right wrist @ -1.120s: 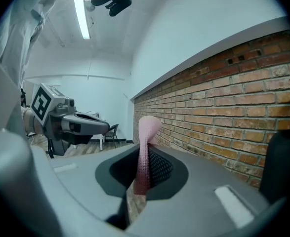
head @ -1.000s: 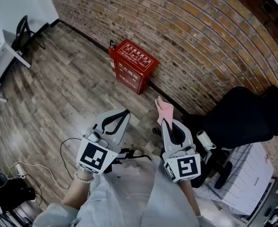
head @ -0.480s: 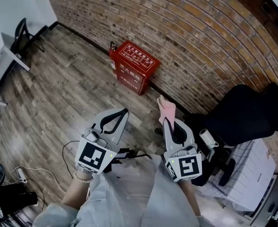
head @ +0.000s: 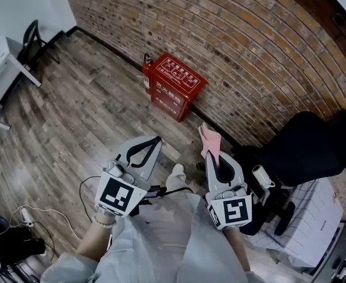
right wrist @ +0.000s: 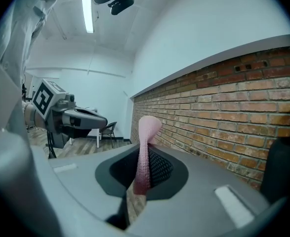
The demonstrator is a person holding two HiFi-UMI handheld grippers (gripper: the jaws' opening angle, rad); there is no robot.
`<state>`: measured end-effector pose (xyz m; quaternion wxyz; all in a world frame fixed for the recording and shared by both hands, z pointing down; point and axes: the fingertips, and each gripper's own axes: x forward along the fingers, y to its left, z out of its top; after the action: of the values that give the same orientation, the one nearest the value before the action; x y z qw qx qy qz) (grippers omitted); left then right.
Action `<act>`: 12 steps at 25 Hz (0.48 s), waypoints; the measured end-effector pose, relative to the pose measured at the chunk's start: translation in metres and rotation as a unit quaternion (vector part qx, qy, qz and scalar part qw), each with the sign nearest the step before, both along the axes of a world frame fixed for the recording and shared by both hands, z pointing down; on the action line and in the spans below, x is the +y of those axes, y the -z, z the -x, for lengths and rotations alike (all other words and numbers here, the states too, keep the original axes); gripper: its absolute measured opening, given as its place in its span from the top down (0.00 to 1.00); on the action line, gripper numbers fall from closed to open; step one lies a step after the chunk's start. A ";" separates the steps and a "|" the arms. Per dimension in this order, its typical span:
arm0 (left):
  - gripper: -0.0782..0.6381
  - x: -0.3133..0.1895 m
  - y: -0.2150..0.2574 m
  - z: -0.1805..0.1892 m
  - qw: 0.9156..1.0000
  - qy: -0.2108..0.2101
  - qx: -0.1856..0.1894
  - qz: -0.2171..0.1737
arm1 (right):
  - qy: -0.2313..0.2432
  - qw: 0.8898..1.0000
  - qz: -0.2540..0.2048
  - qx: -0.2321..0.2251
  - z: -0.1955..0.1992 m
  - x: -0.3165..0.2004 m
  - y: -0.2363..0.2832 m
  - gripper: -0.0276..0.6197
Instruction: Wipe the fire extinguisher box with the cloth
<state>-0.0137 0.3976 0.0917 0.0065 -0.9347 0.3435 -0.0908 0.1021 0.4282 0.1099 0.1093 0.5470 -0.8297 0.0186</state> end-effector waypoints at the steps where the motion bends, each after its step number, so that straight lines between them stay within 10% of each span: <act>1: 0.89 -0.003 0.001 0.001 1.000 0.002 0.000 -0.001 | 0.003 1.000 0.001 0.002 0.001 -0.004 0.000 0.92; 12: 0.89 -0.079 -0.010 -0.010 0.999 0.033 -0.010 0.000 | 0.043 0.999 -0.008 0.007 -0.004 -0.094 -0.005 0.92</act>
<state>-0.0041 0.3190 0.1019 0.0074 -0.9218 0.3744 -0.1005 0.1060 0.3342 0.1147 0.1117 0.5118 -0.8518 0.0031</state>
